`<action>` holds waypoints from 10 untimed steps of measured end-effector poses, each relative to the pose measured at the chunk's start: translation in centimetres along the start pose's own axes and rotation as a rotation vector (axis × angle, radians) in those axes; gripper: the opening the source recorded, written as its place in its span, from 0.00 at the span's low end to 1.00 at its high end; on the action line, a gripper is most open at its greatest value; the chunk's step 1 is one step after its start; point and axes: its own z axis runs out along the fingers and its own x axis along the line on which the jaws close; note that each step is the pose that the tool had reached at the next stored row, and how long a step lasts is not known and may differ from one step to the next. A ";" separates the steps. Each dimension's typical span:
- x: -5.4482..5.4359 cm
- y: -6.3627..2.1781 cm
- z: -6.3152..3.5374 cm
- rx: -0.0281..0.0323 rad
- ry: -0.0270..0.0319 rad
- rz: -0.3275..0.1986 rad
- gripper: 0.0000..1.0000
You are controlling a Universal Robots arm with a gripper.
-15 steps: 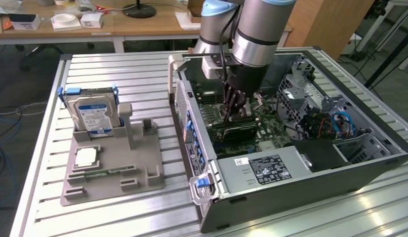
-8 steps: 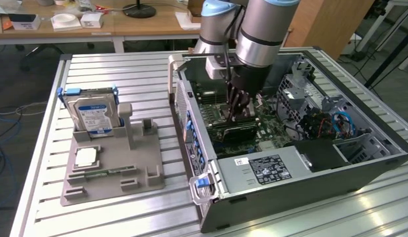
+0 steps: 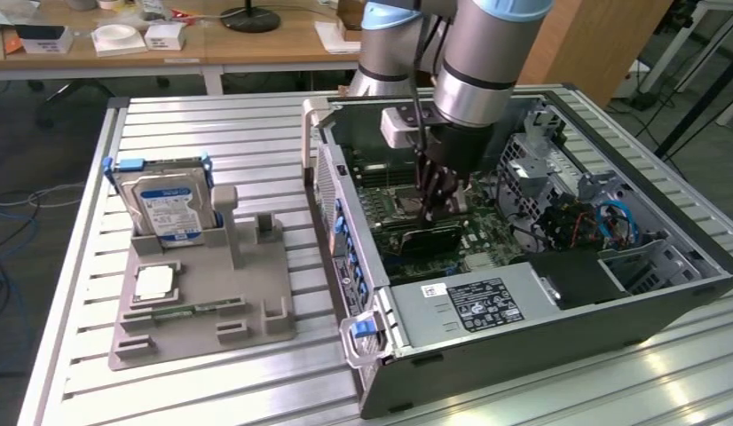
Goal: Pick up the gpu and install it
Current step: 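Press down on the gpu until it lock into place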
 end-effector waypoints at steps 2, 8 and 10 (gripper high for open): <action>0.1 -0.32 0.13 0.0005 0.0001 0.000 0.11; 0.2 -0.58 0.22 0.0004 -0.0008 0.000 0.11; 0.2 -0.59 0.34 0.0005 -0.0015 0.000 0.11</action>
